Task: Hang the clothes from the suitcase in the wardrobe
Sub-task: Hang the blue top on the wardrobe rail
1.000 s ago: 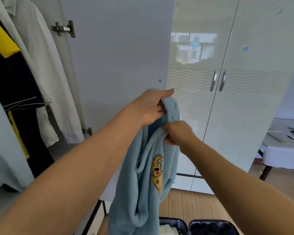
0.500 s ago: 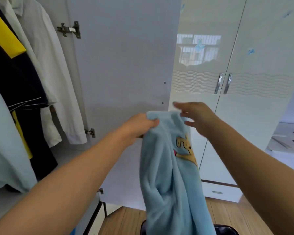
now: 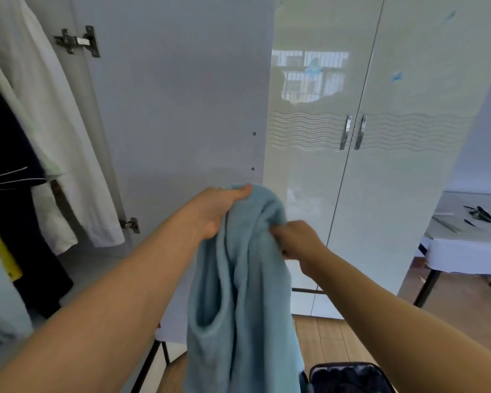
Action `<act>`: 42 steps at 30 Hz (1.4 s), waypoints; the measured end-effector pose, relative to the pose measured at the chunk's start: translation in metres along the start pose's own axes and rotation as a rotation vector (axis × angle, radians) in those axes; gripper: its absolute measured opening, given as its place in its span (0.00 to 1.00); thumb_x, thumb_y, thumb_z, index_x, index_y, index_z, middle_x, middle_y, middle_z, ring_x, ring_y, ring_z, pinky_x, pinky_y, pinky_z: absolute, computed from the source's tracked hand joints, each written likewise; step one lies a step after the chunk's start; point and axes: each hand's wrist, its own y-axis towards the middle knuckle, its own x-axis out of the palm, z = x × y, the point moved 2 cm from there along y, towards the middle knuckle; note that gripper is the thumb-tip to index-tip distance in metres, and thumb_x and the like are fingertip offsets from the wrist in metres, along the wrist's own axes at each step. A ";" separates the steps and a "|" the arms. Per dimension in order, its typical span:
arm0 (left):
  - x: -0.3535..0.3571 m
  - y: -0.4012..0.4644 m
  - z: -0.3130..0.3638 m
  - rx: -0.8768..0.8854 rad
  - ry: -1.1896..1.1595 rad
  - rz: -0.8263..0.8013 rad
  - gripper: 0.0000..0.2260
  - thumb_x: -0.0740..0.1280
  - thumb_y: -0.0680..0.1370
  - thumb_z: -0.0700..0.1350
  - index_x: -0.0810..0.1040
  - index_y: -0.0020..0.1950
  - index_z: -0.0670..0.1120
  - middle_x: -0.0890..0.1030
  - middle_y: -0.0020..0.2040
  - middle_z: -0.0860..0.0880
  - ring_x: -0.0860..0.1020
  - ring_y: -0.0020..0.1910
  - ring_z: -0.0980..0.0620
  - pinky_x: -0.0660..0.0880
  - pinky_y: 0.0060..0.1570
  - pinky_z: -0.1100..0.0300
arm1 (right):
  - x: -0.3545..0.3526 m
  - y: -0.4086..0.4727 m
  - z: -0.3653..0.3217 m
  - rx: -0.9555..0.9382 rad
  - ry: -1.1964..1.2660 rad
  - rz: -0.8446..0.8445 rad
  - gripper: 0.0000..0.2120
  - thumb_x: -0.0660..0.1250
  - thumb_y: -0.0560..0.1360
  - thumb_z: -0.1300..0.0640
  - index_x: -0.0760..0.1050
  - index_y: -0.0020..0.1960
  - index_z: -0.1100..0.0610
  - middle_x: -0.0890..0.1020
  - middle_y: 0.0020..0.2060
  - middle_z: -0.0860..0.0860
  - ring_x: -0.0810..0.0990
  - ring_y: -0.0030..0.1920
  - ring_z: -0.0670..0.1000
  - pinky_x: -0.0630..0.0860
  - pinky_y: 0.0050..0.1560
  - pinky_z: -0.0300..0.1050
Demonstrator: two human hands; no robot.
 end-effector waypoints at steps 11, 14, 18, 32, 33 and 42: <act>-0.008 -0.017 -0.004 0.261 1.406 0.473 0.28 0.64 0.69 0.71 0.71 0.46 0.45 0.76 0.43 0.49 0.75 0.41 0.48 0.69 0.36 0.56 | -0.001 -0.001 -0.059 0.059 0.680 -0.098 0.08 0.60 0.80 0.57 0.75 0.52 0.60 0.80 0.41 0.57 0.80 0.39 0.55 0.78 0.40 0.50; 0.003 -0.011 -0.012 0.190 0.948 0.288 0.23 0.71 0.68 0.65 0.74 0.47 0.47 0.80 0.42 0.49 0.81 0.40 0.49 0.80 0.40 0.53 | 0.010 -0.002 -0.068 0.044 0.613 -0.108 0.10 0.59 0.80 0.58 0.74 0.45 0.62 0.78 0.39 0.61 0.79 0.41 0.59 0.77 0.45 0.55; -0.003 0.001 -0.027 0.067 0.278 0.203 0.05 0.69 0.77 0.44 0.76 0.48 0.44 0.83 0.48 0.44 0.82 0.46 0.48 0.81 0.39 0.54 | 0.016 -0.002 -0.066 -0.048 0.477 -0.116 0.10 0.62 0.78 0.57 0.77 0.45 0.61 0.81 0.46 0.62 0.81 0.49 0.58 0.78 0.55 0.53; 0.003 0.013 -0.036 -0.146 -0.319 -0.065 0.19 0.70 0.74 0.52 0.80 0.55 0.37 0.82 0.52 0.37 0.82 0.51 0.43 0.80 0.53 0.51 | 0.005 0.020 -0.005 -0.261 -0.530 -0.053 0.13 0.65 0.73 0.63 0.72 0.56 0.65 0.77 0.45 0.55 0.75 0.46 0.53 0.72 0.45 0.44; 0.006 0.012 -0.035 -0.119 -0.324 -0.089 0.20 0.72 0.70 0.51 0.80 0.54 0.37 0.83 0.52 0.37 0.82 0.51 0.43 0.79 0.54 0.51 | 0.004 0.020 -0.006 -0.272 -0.486 -0.042 0.09 0.63 0.73 0.64 0.73 0.53 0.63 0.77 0.44 0.55 0.75 0.46 0.54 0.74 0.46 0.46; -0.041 0.033 -0.048 0.153 0.476 0.361 0.31 0.77 0.59 0.51 0.75 0.58 0.40 0.82 0.52 0.44 0.79 0.44 0.50 0.73 0.39 0.59 | -0.019 0.021 -0.019 0.135 0.385 -0.120 0.08 0.59 0.76 0.71 0.74 0.42 0.64 0.75 0.29 0.57 0.76 0.32 0.53 0.78 0.40 0.48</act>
